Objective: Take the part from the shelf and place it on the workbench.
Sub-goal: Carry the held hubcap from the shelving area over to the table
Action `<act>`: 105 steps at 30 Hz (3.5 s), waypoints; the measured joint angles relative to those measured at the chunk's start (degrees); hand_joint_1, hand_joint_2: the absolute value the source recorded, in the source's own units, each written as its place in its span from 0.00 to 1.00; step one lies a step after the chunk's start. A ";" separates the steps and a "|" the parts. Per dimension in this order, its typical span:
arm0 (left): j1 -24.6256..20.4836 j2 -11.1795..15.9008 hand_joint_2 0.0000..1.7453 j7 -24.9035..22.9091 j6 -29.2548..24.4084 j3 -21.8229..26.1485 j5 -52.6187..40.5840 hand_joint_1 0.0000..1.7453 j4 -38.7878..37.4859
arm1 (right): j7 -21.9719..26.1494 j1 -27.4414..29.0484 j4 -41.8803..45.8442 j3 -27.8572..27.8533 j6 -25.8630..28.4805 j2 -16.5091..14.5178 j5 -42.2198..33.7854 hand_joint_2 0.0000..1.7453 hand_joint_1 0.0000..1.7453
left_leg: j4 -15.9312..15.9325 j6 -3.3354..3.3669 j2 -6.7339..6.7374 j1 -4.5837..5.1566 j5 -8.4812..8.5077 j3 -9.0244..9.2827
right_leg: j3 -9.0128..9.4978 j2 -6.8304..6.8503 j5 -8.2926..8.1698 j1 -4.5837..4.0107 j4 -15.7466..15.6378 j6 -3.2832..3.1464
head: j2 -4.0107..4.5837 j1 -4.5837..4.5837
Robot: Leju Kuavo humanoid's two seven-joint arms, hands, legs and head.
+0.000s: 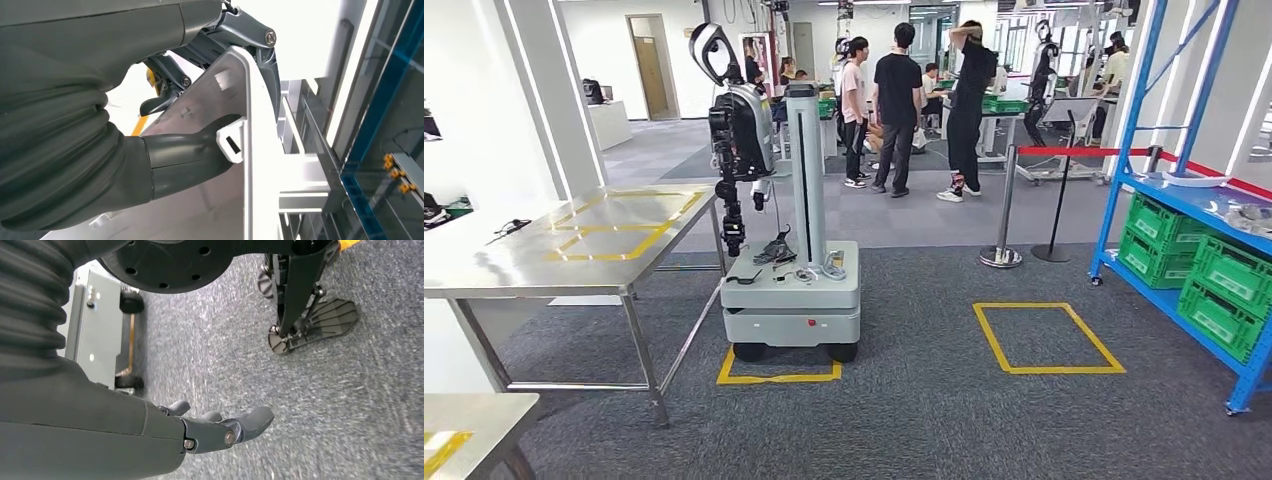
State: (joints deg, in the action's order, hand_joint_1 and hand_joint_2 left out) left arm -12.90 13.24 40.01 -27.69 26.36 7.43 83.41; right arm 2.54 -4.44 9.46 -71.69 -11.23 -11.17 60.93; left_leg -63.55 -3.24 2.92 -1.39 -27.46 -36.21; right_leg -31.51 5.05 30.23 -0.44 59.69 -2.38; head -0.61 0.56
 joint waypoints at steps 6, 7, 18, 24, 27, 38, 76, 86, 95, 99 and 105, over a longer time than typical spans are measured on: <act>-0.23 0.44 1.00 -0.02 0.00 0.01 0.08 1.00 0.31 | 0.01 -0.32 0.00 0.02 -0.05 0.00 0.15 1.00 0.00 | 4.40 1.88 -0.68 0.59 1.05 1.94 | 0.41 1.09 1.41 -0.02 0.96 1.72 | 0.00 -0.06; -0.40 0.49 1.00 -0.03 0.00 0.02 0.11 1.00 0.38 | -0.01 -0.35 0.00 0.02 -0.08 0.00 0.16 1.00 0.00 | 4.58 2.23 -1.33 0.41 1.20 1.97 | -0.39 -0.59 2.63 0.12 2.91 2.01 | 0.00 -0.09; -0.66 0.38 1.00 0.03 0.00 0.03 0.20 1.00 0.34 | 0.04 -0.16 0.00 0.02 -0.06 0.03 0.29 1.00 0.00 | 4.32 1.08 -9.26 0.18 1.74 1.16 | -1.21 -8.77 -0.86 0.63 0.54 1.63 | 0.00 -0.13; 0.51 1.59 1.00 0.11 -0.02 0.22 0.26 1.00 0.34 | 0.43 -0.06 0.00 -0.01 -0.09 0.00 0.13 1.00 0.00 | -3.55 -0.21 -4.47 0.28 -2.78 -3.11 | -0.88 -4.80 -1.71 0.52 -0.69 -0.52 | 0.00 -0.03; 0.91 1.58 1.00 0.11 -0.02 0.22 0.32 1.00 0.22 | 0.54 0.11 0.00 -0.02 -0.23 -0.01 -0.11 1.00 0.00 | -10.23 -0.43 -3.45 0.24 -4.94 -5.77 | -0.93 -2.57 -1.55 0.31 -0.61 -0.76 | 0.00 -0.03; 1.89 1.89 1.00 0.13 -1.03 0.24 0.41 1.00 2.31 | 0.44 -0.23 0.00 0.03 -0.62 -0.07 0.54 1.00 0.00 | 4.75 2.57 -1.82 0.53 0.95 2.59 | -1.49 -1.67 1.77 0.16 3.34 2.07 | 0.00 -0.05; 3.89 4.31 1.00 0.11 0.68 2.17 3.04 1.00 3.34 | -0.56 -0.18 -0.01 1.25 -0.57 -0.57 1.84 1.00 0.00 | 7.97 0.85 -7.95 -1.00 2.86 3.90 | -1.15 -7.36 -1.22 2.08 1.19 3.98 | 0.00 -0.04; 3.89 4.11 1.00 0.10 0.63 2.12 3.12 1.00 2.91 | -0.74 -0.15 -0.01 0.69 0.15 -0.63 0.21 1.00 0.00 | -6.83 -0.95 -3.56 -0.90 -4.49 -3.52 | -0.22 -4.81 -2.23 1.20 -1.68 0.19 | 0.00 0.15; 5.68 3.38 1.00 0.10 0.09 2.16 3.10 1.00 4.93 | -1.13 -0.19 -0.01 0.14 0.24 -0.62 0.34 1.00 0.00 | 6.14 0.13 -2.62 -0.13 0.77 4.29 | -0.18 -3.54 -1.82 0.44 -1.16 0.52 | 0.00 0.09; 6.80 3.27 1.00 0.09 0.04 2.48 3.09 1.00 5.87 | -0.89 -0.21 -0.01 0.11 0.14 -0.61 0.45 1.00 0.00 | 6.14 0.55 -2.79 0.07 0.71 4.28 | 0.16 -3.54 -2.14 0.53 -1.75 0.29 | 0.00 0.06; 7.50 3.26 1.00 -0.01 0.04 2.69 3.10 1.00 6.38 | -0.39 -0.21 0.00 0.10 0.07 -0.61 0.47 1.00 0.00 | 5.98 1.11 -2.77 0.25 0.59 4.22 | 0.33 -3.54 -2.39 0.73 -2.31 1.76 | 0.00 0.06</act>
State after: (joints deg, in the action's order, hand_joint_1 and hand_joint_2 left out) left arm -5.40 16.50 40.01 -27.65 29.05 10.53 89.79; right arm 2.15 -4.65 9.46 -71.59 -11.17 -11.78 61.40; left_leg -57.57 -2.14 0.15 -1.14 -26.87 -31.99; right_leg -31.18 1.51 27.84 0.29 57.38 -0.62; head -0.61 0.62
